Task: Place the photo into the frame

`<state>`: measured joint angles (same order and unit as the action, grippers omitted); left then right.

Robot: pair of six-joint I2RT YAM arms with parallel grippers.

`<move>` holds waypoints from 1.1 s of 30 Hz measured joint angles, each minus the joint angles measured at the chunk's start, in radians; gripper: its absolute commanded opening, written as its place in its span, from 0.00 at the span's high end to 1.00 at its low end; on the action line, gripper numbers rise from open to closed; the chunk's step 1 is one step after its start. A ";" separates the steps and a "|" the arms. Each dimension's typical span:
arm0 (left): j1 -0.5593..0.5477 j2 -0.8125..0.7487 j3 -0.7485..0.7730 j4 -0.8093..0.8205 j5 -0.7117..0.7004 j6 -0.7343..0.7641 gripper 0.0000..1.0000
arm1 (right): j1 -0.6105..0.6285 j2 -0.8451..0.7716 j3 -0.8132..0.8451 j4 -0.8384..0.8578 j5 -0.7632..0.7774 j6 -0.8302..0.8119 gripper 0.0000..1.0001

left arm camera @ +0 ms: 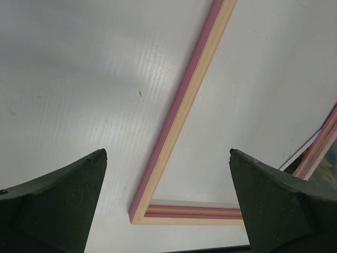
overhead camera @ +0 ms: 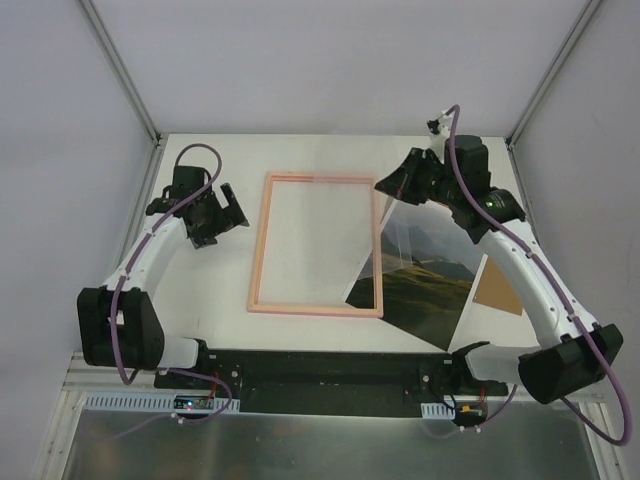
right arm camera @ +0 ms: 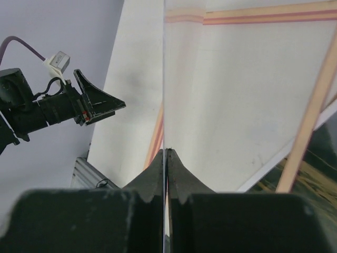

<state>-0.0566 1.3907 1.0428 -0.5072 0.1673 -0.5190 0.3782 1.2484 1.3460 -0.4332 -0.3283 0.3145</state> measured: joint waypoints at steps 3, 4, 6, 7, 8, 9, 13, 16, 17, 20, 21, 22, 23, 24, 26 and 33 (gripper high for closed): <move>0.000 -0.058 -0.001 -0.032 -0.027 -0.006 0.01 | 0.027 0.038 -0.037 0.100 -0.032 0.062 0.99; 0.000 -0.071 -0.003 -0.035 -0.031 -0.008 0.01 | 0.031 0.047 -0.049 0.127 -0.040 0.079 0.99; 0.000 -0.095 -0.013 -0.043 -0.033 -0.009 0.01 | 0.037 0.060 -0.096 0.213 -0.056 0.126 0.99; 0.000 -0.105 -0.019 -0.047 -0.034 -0.009 0.01 | 0.039 0.063 -0.127 0.259 -0.062 0.151 0.99; 0.000 -0.111 -0.026 -0.051 -0.034 -0.008 0.01 | 0.039 0.066 -0.153 0.297 -0.064 0.172 0.99; 0.000 -0.114 -0.033 -0.054 -0.034 -0.008 0.01 | 0.039 0.069 -0.188 0.343 -0.068 0.196 0.99; 0.000 -0.112 -0.071 -0.061 -0.018 -0.013 0.01 | 0.043 0.074 -0.317 0.485 -0.069 0.277 0.99; 0.000 -0.109 -0.108 -0.050 -0.005 -0.029 0.01 | 0.048 0.074 -0.401 0.581 -0.069 0.327 0.99; 0.000 -0.110 -0.129 -0.044 0.000 -0.041 0.01 | 0.050 0.075 -0.424 0.610 -0.068 0.341 0.99; 0.000 -0.110 -0.196 -0.023 0.011 -0.079 0.01 | 0.053 0.083 -0.478 0.697 -0.069 0.379 0.99; 0.000 -0.110 -0.211 -0.019 0.015 -0.090 0.01 | 0.054 0.089 -0.491 0.723 -0.071 0.391 0.99; 0.000 -0.110 -0.228 -0.009 0.019 -0.102 0.01 | 0.055 0.097 -0.499 0.745 -0.072 0.401 0.99; 0.000 -0.110 -0.241 0.002 0.023 -0.114 0.01 | 0.055 0.103 -0.505 0.766 -0.076 0.408 0.99; 0.000 -0.110 -0.252 0.011 0.027 -0.122 0.01 | 0.055 0.107 -0.509 0.781 -0.079 0.412 0.99; 0.000 -0.110 -0.267 0.033 0.032 -0.134 0.01 | 0.055 0.113 -0.511 0.806 -0.089 0.418 0.99; 0.000 -0.126 -0.344 0.111 0.031 -0.197 0.01 | 0.055 0.133 -0.511 0.875 -0.122 0.420 1.00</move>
<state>-0.0566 1.2652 0.6991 -0.3965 0.1986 -0.7158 0.4328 1.3815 0.8352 0.4416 -0.4503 0.7349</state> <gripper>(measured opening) 0.990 0.009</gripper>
